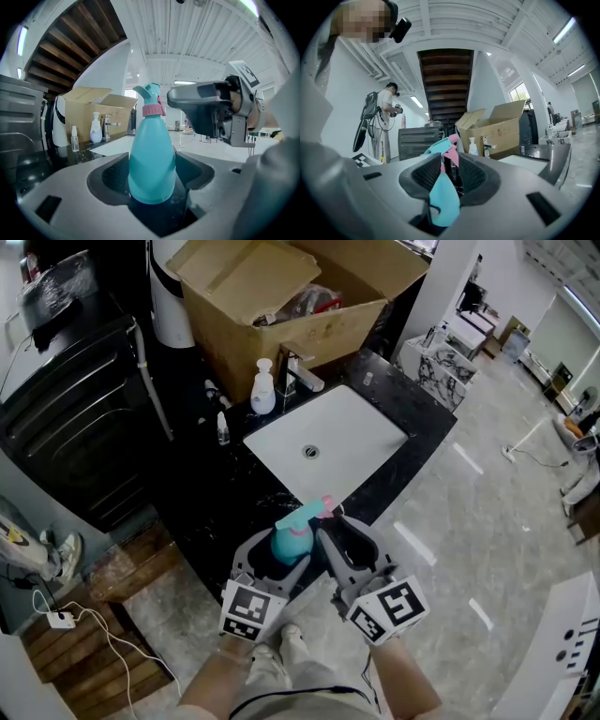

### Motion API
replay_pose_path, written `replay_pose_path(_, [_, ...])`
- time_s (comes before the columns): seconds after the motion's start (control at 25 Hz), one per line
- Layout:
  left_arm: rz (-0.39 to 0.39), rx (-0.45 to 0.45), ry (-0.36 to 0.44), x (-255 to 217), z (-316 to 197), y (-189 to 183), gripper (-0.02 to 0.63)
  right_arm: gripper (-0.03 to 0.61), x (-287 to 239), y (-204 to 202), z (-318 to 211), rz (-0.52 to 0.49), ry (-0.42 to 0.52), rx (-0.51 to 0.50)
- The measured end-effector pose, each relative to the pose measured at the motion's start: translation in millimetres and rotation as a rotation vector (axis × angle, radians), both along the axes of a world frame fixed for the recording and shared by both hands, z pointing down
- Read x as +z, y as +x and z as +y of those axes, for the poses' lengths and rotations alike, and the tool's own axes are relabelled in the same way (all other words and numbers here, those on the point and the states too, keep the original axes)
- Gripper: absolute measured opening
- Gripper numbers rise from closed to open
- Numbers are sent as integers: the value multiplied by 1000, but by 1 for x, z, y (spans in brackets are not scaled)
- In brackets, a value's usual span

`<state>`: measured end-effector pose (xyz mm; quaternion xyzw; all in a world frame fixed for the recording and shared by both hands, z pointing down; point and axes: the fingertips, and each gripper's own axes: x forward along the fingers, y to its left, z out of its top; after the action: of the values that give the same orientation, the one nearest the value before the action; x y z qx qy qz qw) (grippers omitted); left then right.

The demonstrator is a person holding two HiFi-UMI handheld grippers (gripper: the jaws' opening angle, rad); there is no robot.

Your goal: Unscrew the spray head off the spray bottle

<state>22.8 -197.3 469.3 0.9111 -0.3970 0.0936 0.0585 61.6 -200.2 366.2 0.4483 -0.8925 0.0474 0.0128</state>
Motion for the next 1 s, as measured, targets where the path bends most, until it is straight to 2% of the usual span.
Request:
replay_pose_path(0.2, [-2,-7,-1,0,1,0,311,123,13,-24,13,8,-48,-90])
replay_pose_path(0.44, [-3,-18,-1,0,1,0,311,179,21,-35,3,49,-79,-43])
replay_pose_path(0.72, [-4,-21,-3,0,2,-1,310,164,28,-44,-8,177,-81,-23])
replay_pose_path(1.0, [-2,-21,-4,0,1,0,308,166,28,-31,-2,142,-87,-43])
